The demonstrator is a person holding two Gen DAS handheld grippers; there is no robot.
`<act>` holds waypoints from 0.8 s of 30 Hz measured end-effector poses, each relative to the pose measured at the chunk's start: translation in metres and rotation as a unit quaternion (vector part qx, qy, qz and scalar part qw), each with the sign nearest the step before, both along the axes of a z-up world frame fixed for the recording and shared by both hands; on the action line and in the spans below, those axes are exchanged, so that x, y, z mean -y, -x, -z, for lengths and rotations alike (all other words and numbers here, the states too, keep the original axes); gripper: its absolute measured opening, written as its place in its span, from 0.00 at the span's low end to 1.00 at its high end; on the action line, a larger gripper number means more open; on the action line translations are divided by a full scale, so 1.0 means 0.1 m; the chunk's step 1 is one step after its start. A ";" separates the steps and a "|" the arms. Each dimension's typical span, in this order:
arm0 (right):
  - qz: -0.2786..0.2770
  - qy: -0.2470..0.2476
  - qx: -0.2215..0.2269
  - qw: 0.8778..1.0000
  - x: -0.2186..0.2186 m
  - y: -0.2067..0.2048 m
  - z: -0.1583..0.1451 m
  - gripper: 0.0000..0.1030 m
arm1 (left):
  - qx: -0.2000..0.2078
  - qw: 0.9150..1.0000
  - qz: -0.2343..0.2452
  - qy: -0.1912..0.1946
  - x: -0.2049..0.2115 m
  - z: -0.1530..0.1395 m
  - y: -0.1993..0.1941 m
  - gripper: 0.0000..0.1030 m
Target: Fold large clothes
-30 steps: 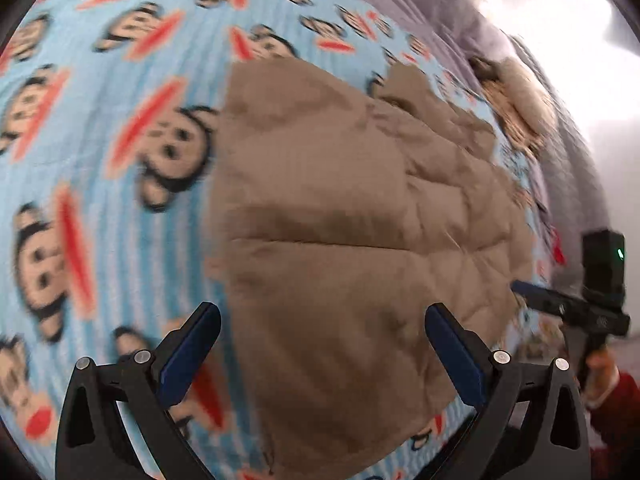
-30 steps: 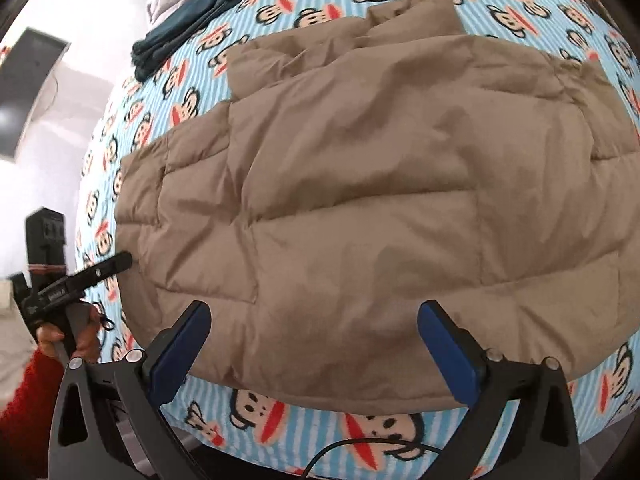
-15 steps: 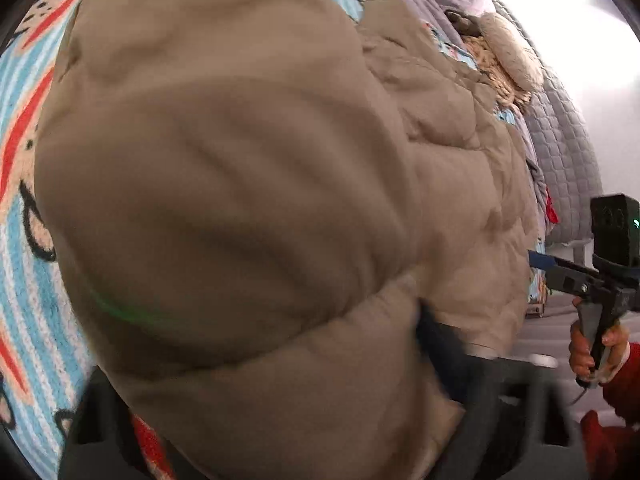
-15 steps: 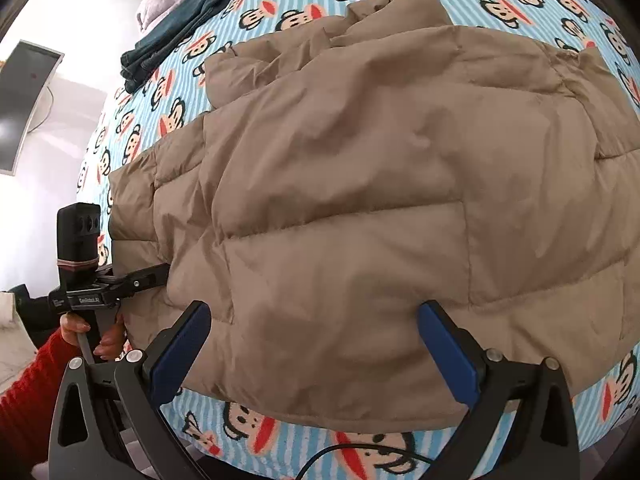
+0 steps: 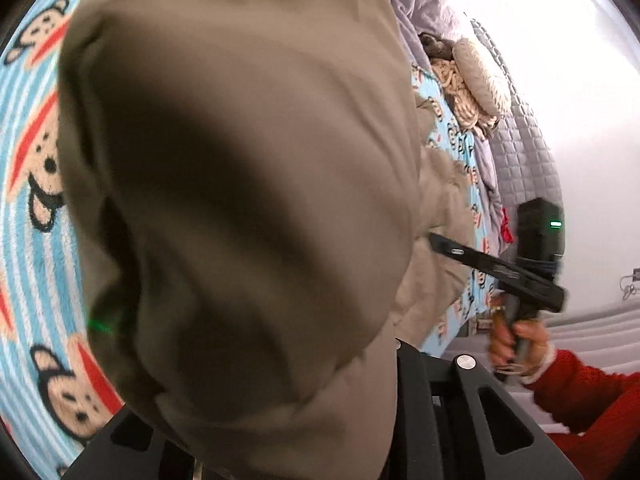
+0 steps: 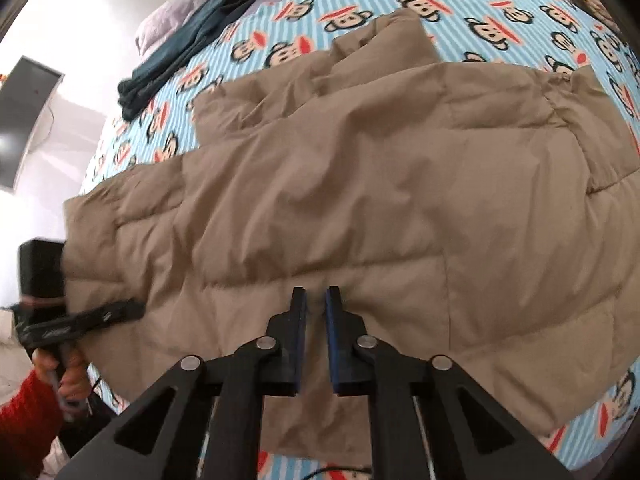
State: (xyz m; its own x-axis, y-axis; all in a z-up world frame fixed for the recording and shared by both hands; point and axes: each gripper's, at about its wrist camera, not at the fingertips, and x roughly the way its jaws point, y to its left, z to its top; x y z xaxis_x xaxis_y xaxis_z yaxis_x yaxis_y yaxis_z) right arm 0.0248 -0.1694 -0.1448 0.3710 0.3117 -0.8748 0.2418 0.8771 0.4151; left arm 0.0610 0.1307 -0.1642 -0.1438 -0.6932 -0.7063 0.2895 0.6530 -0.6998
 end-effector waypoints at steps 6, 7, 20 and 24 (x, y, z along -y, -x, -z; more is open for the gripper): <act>0.014 -0.064 -0.005 0.998 0.18 -0.15 0.33 0.10 | 0.023 1.000 0.001 0.002 0.50 -0.71 0.15 0.24; 0.017 -0.076 -0.006 0.997 0.21 -0.17 0.37 0.10 | 0.027 1.000 0.003 0.000 0.61 -0.80 0.18 0.24; 0.021 -0.192 -0.021 0.981 0.65 -0.13 0.60 0.06 | 0.082 0.987 0.060 -0.123 2.38 -1.27 0.54 0.24; 0.017 -0.155 -0.016 0.988 0.95 0.11 0.37 0.06 | 0.087 0.981 0.072 -0.156 2.63 -1.21 0.62 0.24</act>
State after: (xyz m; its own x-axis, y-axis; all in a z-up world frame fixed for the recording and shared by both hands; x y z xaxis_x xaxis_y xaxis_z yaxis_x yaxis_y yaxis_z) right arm 0.0135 -0.2640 -0.1818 0.3594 0.5542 -0.7508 0.2872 0.6998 0.6541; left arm -0.0005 -0.1322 -0.0429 -0.0834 -0.4205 -0.9034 0.4911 0.7715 -0.4044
